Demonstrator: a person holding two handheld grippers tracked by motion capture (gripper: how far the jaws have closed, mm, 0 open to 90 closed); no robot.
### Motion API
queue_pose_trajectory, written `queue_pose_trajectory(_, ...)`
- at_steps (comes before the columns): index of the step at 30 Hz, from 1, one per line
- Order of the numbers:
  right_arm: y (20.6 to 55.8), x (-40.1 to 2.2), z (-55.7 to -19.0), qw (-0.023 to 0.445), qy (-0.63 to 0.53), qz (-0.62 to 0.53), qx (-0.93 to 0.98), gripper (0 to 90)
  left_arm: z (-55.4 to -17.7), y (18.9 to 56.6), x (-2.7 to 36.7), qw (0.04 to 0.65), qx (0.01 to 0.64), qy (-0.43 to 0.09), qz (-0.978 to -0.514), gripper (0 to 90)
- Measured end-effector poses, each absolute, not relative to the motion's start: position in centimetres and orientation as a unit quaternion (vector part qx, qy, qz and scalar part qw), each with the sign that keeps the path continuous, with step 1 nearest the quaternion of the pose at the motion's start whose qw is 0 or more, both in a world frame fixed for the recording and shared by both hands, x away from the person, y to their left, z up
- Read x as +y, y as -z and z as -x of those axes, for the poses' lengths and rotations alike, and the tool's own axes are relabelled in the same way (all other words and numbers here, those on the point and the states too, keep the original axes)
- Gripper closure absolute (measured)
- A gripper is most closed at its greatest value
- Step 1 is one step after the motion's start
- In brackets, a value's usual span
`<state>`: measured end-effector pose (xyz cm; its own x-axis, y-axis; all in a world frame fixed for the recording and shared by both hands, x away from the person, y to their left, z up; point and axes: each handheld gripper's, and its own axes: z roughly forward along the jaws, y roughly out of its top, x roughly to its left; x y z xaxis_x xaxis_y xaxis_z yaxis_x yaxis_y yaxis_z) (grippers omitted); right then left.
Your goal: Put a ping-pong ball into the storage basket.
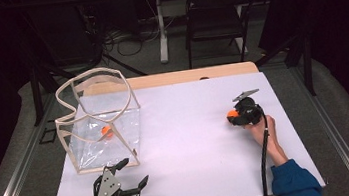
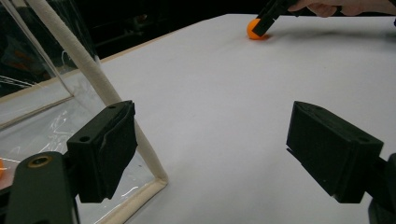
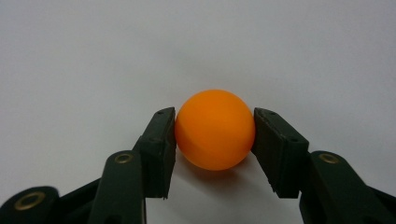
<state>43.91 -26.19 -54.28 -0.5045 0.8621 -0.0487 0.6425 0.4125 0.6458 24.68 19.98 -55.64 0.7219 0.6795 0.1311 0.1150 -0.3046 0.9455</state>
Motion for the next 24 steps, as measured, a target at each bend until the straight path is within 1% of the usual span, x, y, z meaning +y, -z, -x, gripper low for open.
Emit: queue_pose_trajectory(24, 51.8, -25.2, -42.3, 0.21, -0.298, -0.429, 0.827, 50.6, -24.6, 55.6, 20.2, 0.532, 0.267, -0.27, -0.757, 16.0)
